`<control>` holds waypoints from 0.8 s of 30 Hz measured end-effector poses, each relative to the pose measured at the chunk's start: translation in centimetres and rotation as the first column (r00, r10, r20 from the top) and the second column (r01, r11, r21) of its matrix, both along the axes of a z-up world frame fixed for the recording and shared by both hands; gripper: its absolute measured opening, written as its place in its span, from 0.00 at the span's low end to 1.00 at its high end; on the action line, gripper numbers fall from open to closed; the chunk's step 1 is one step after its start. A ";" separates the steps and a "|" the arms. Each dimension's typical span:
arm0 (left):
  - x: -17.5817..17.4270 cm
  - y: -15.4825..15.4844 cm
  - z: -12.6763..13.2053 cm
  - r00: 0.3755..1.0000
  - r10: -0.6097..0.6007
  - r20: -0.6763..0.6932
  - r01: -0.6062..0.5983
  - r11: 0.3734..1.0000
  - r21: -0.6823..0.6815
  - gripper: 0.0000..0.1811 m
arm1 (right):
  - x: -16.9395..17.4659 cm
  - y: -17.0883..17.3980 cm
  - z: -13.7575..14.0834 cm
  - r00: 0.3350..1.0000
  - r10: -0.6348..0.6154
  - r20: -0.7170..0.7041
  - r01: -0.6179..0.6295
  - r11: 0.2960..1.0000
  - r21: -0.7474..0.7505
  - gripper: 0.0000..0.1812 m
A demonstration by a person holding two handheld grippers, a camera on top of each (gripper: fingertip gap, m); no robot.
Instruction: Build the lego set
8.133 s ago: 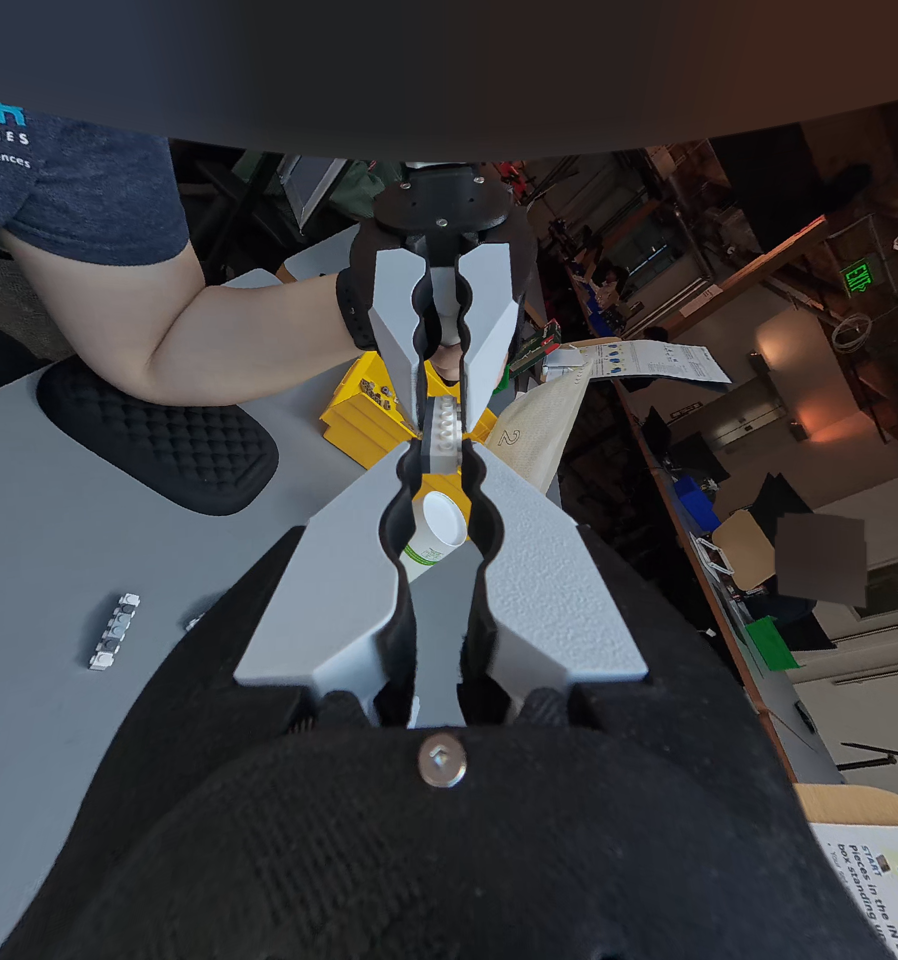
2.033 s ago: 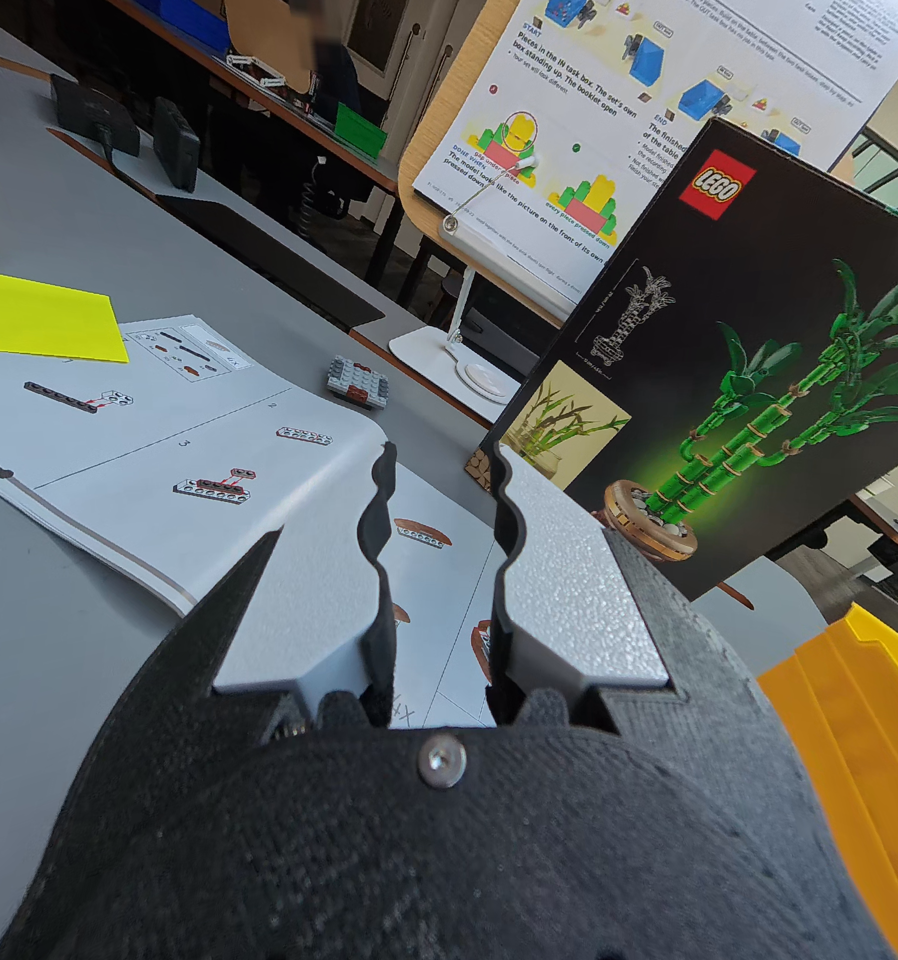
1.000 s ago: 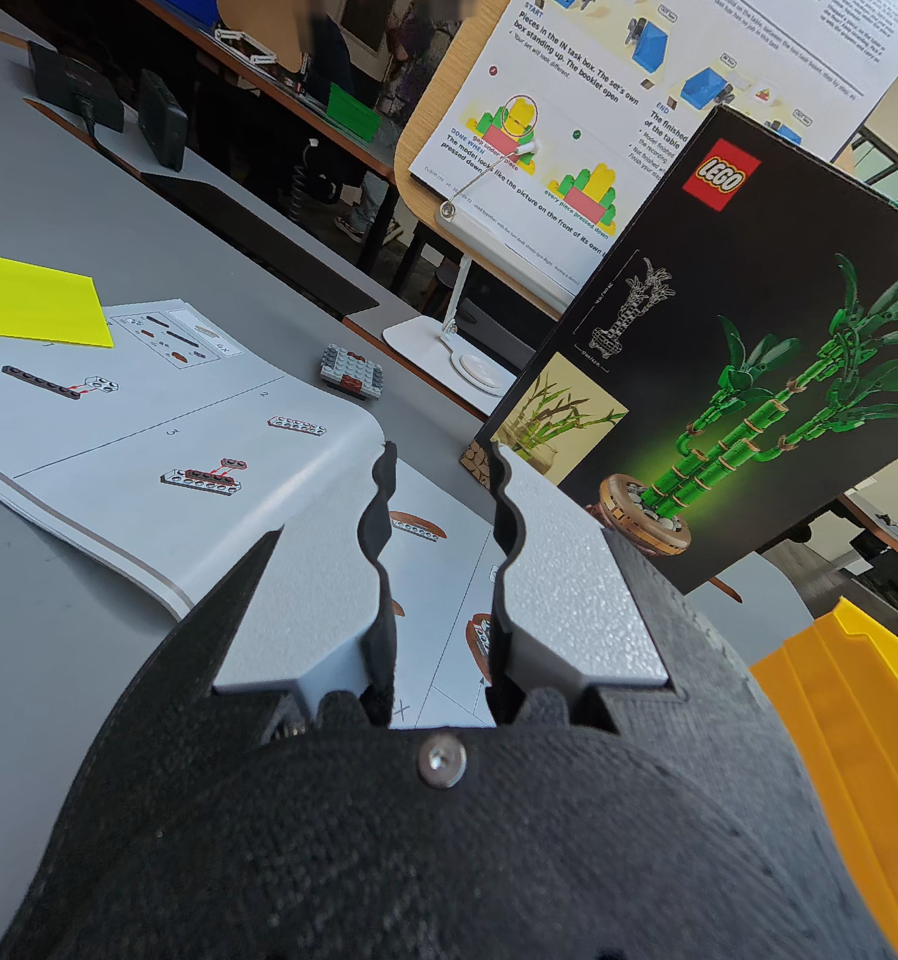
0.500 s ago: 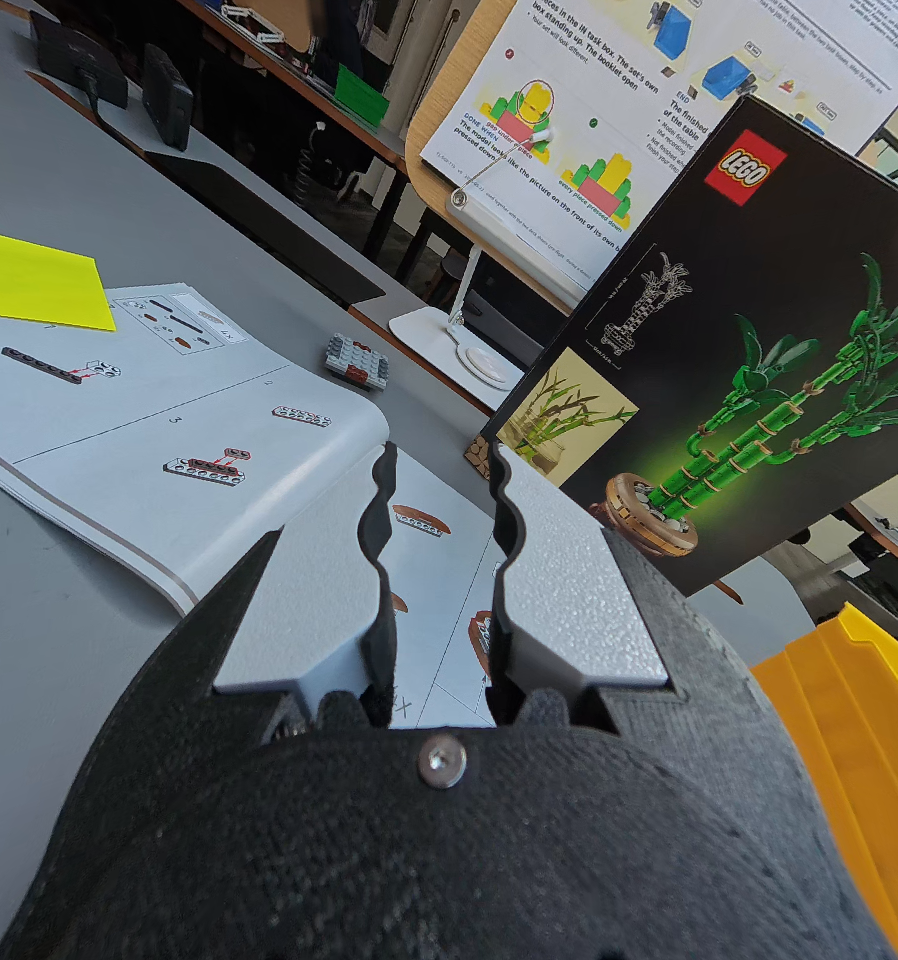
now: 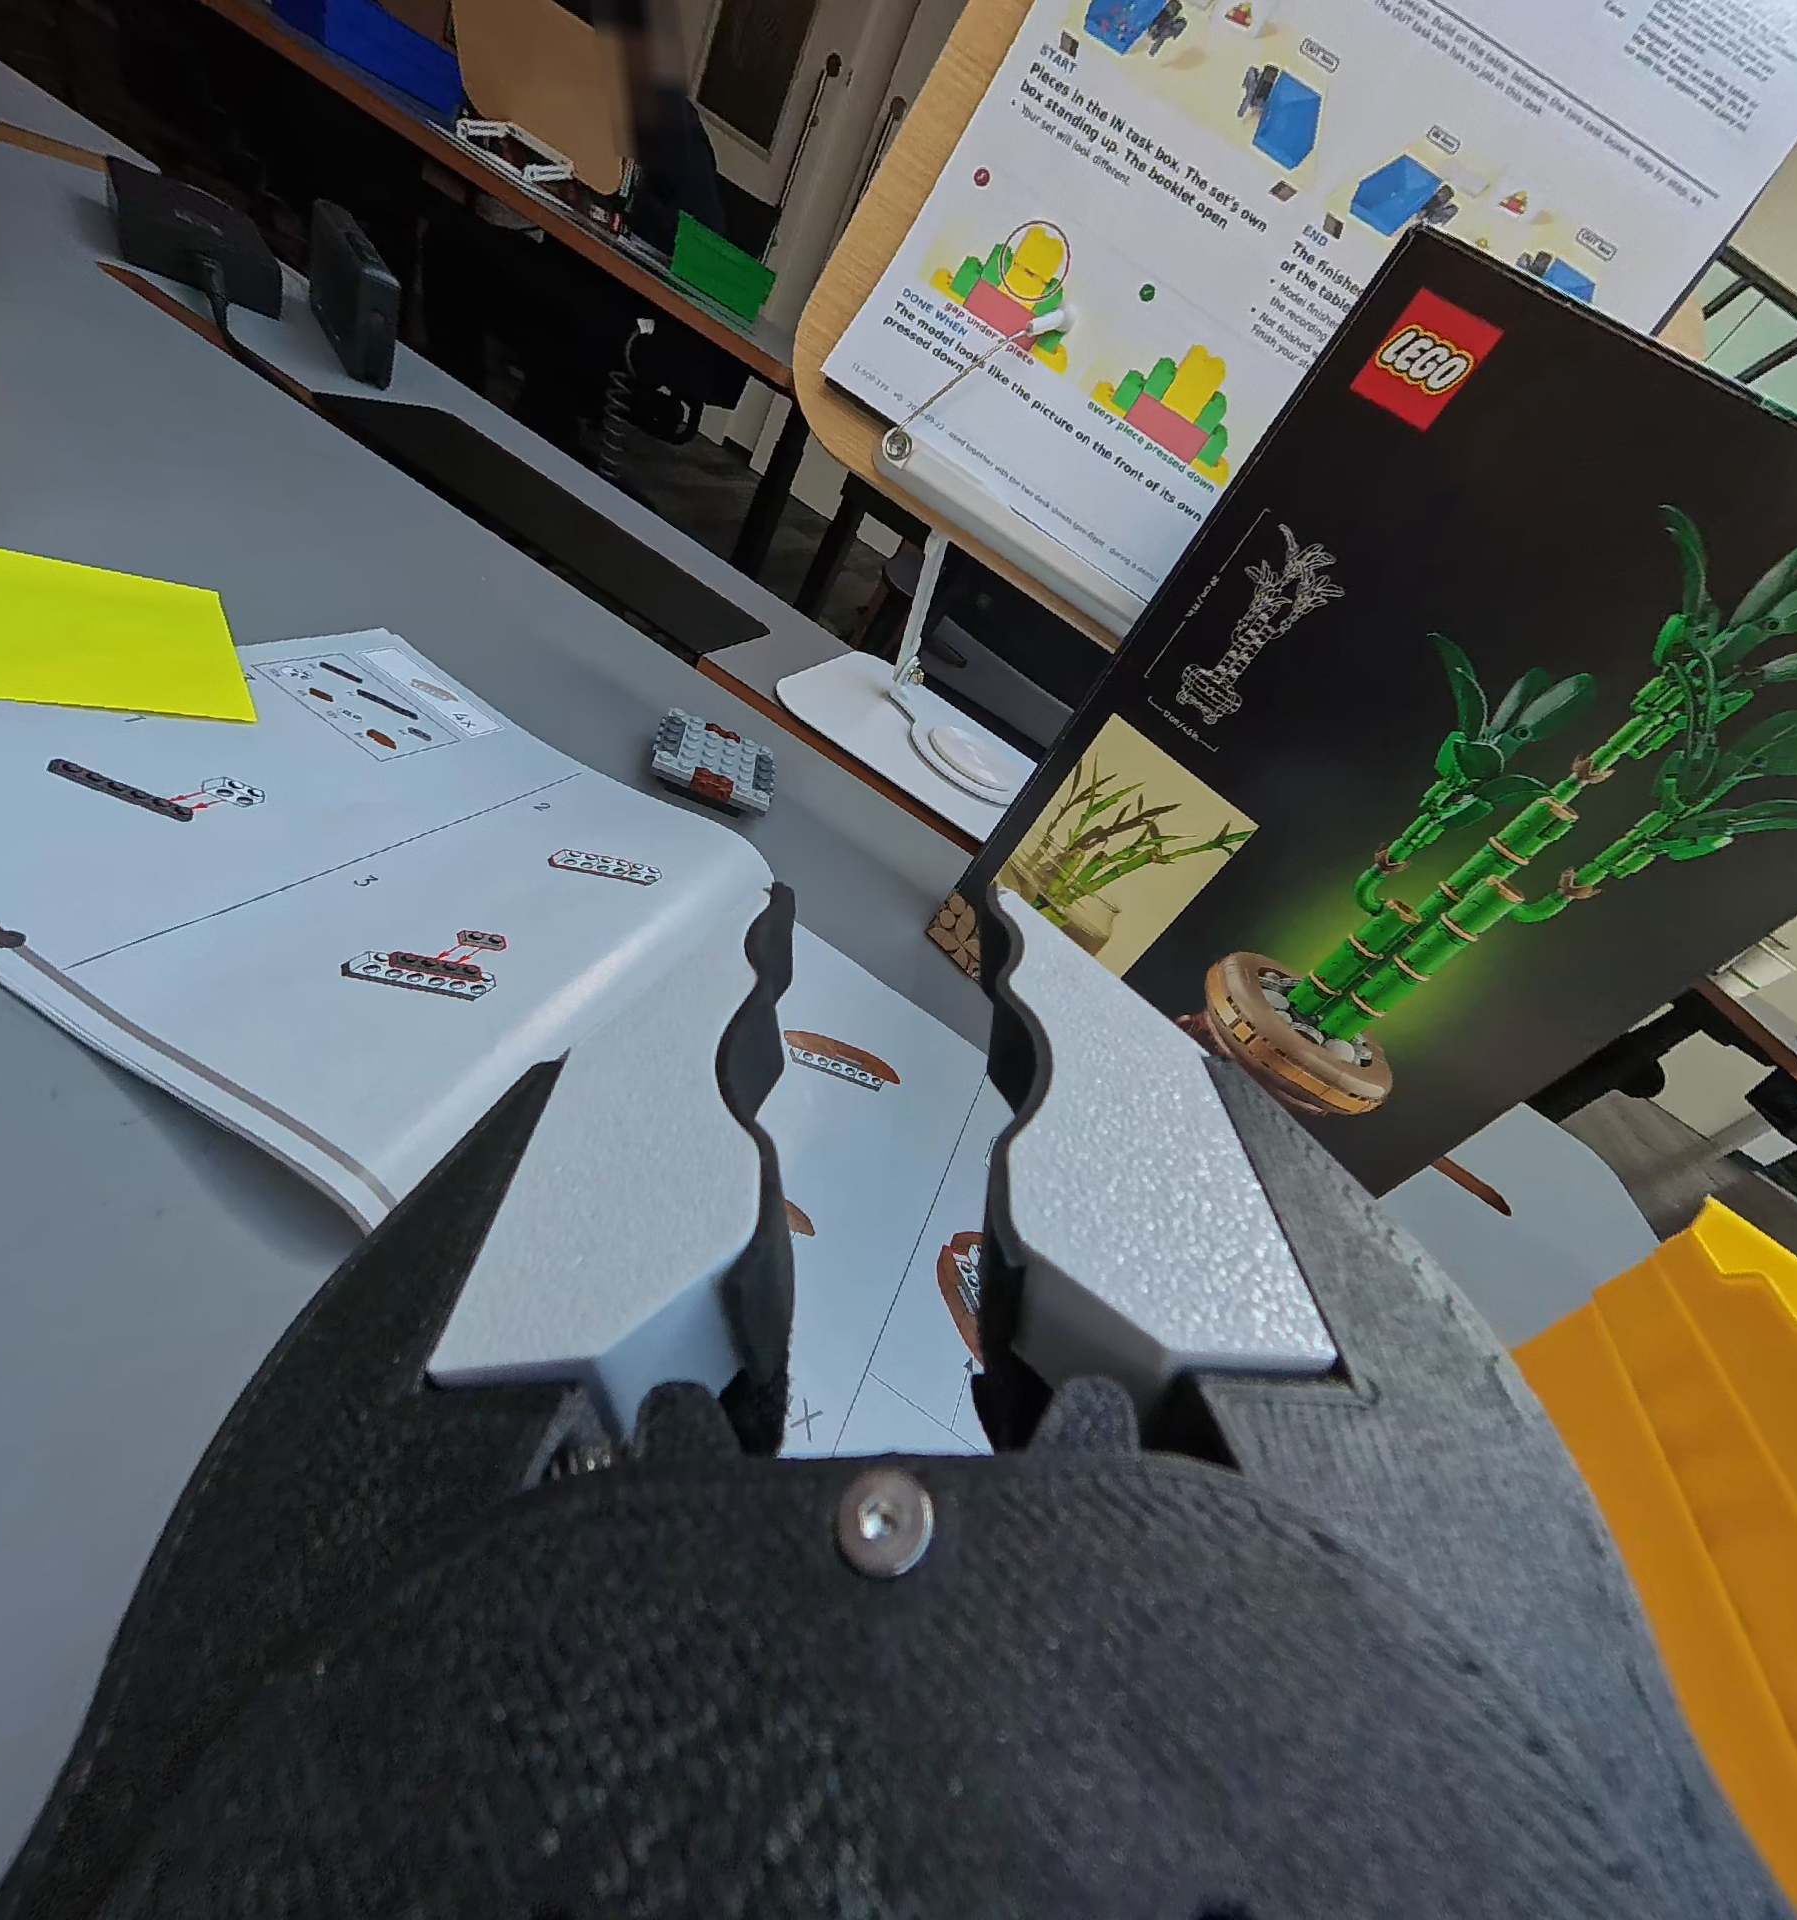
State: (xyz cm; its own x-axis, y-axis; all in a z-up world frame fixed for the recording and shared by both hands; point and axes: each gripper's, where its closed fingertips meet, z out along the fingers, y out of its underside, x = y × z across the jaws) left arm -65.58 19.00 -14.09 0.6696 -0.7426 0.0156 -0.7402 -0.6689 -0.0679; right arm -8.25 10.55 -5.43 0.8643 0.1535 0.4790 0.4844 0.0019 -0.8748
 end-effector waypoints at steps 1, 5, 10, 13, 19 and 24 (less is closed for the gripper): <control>-0.3 -0.6 0.1 1.000 0.016 -0.009 -0.016 1.000 -0.017 0.12 | 0.0 0.0 0.0 1.000 0.002 -0.005 -0.002 1.000 -0.001 0.19; -0.6 -2.7 1.1 0.997 0.077 0.002 -0.077 0.994 -0.072 0.14 | 0.2 0.2 -0.1 1.000 -0.003 -0.018 0.003 1.000 -0.007 0.19; 0.0 -3.9 2.6 0.996 0.084 0.032 -0.082 0.994 -0.069 0.19 | 1.0 -0.1 0.9 0.999 -0.048 -0.007 0.048 0.997 0.053 0.18; 0.6 -5.0 3.2 0.994 0.093 0.058 -0.088 0.993 -0.083 0.25 | 1.7 0.1 0.6 0.997 -0.073 -0.019 0.074 0.996 0.040 0.18; -0.1 -7.4 4.3 0.982 0.175 0.064 -0.166 0.978 -0.124 0.24 | 1.9 -0.2 1.2 0.996 -0.086 -0.019 0.087 0.993 0.085 0.17; 2.1 -3.4 4.7 0.995 -0.068 0.076 0.063 0.996 0.065 0.19 | 1.7 0.3 0.3 0.997 -0.075 -0.013 0.076 0.996 0.038 0.17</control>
State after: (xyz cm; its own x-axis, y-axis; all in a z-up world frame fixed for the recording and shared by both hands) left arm -63.52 15.64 -9.42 0.6182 -0.7858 0.0179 -0.7730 -0.6120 -0.1672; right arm -6.55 10.80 -5.14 0.8784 0.0693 0.4729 0.4740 -0.0007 -0.8805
